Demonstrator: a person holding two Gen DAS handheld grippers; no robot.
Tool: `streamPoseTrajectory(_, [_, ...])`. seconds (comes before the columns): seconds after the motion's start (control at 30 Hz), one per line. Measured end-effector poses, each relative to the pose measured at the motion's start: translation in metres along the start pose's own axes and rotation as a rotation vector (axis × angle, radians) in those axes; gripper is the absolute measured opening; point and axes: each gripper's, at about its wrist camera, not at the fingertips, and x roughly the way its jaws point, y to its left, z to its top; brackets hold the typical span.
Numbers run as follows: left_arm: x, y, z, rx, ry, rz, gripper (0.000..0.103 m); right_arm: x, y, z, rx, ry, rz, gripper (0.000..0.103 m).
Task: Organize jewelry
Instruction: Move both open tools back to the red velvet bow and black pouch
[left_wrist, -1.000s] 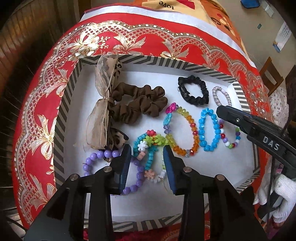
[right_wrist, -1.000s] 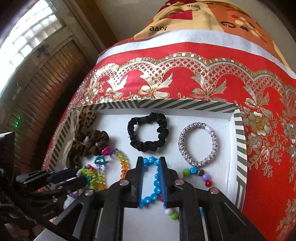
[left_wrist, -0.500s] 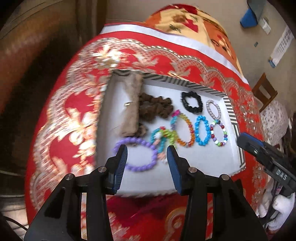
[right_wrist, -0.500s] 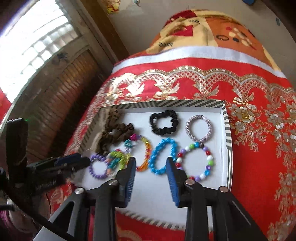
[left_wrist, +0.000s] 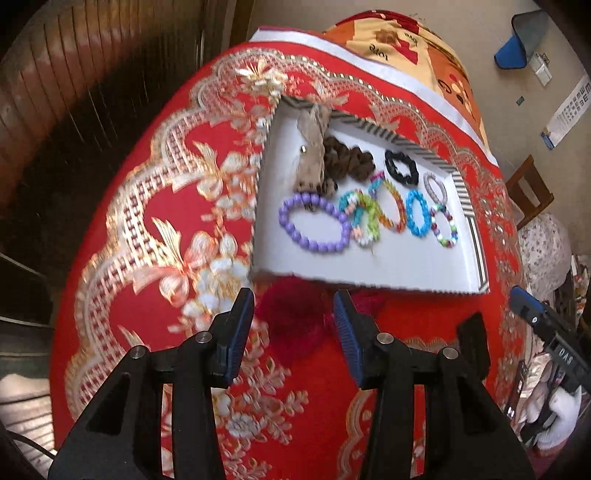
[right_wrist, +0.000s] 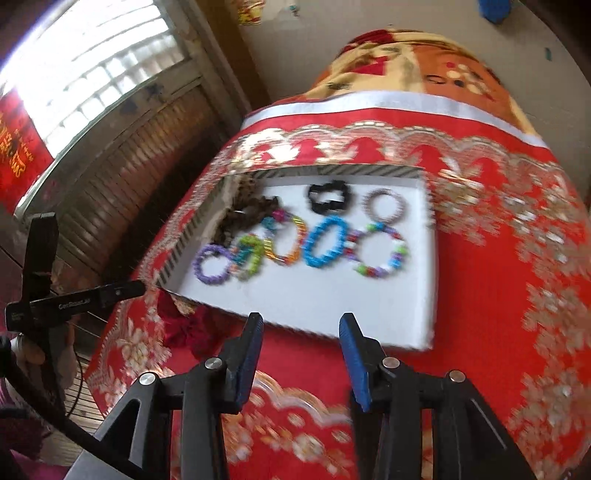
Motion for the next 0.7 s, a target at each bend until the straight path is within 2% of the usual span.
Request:
streamPoseTrajectory(0.2, [0.008, -0.009, -0.017, 0.015, 0.035, -0.031, 0.044, -0.027, -0.045, -0.028, 0.091, 0.013, -0.100, 0.042])
streamPoseTrajectory(0.4, [0.013, -0.021, -0.025, 0.063, 0.052, -0.046, 0.045, -0.029, -0.051, -0.057, 0.130, 0.041, -0.087, 0.042])
streamPoseTrajectory(0.53, [0.017, -0.028, -0.026, 0.096, 0.059, -0.082, 0.058, -0.017, -0.039, -0.066, 0.097, 0.082, -0.073, 0.042])
streamPoseTrajectory(0.6, [0.020, -0.031, -0.026, 0.116, 0.070, -0.093, 0.059, -0.010, -0.035, -0.069, 0.082, 0.097, -0.070, 0.043])
streamPoseTrajectory(0.7, [0.025, -0.035, -0.025, 0.153, 0.068, -0.072, 0.059, -0.002, -0.034, -0.073, 0.093, 0.114, -0.064, 0.045])
